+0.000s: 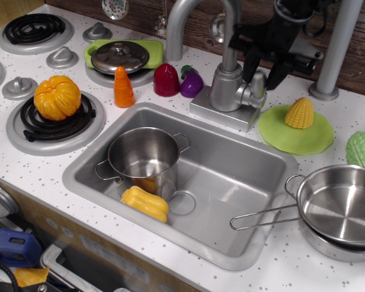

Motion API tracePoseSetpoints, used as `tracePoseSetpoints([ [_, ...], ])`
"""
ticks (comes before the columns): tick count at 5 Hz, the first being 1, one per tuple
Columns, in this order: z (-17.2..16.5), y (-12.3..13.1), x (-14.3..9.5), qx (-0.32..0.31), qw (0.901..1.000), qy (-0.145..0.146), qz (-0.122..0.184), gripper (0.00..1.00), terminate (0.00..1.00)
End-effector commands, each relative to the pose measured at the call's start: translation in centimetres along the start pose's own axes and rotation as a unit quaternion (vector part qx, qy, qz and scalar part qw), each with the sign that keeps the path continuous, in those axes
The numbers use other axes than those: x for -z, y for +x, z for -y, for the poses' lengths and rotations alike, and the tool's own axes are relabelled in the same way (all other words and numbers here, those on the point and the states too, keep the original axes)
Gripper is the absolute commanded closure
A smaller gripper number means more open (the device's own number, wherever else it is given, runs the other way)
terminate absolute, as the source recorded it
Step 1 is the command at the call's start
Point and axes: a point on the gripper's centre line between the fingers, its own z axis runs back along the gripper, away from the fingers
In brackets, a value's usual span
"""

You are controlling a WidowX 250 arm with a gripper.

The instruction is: Turn lever vertical to front

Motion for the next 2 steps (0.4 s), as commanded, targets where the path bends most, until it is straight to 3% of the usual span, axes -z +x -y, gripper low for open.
tracePoseSetpoints([
  [1,0.6,-2.2,0.0,-0.011,0.9989,-0.042,0.014,0.0,0.0],
  [2,0.4,-2.2,1.8,-0.017,0.9982,-0.048,0.031,0.0,0.0],
])
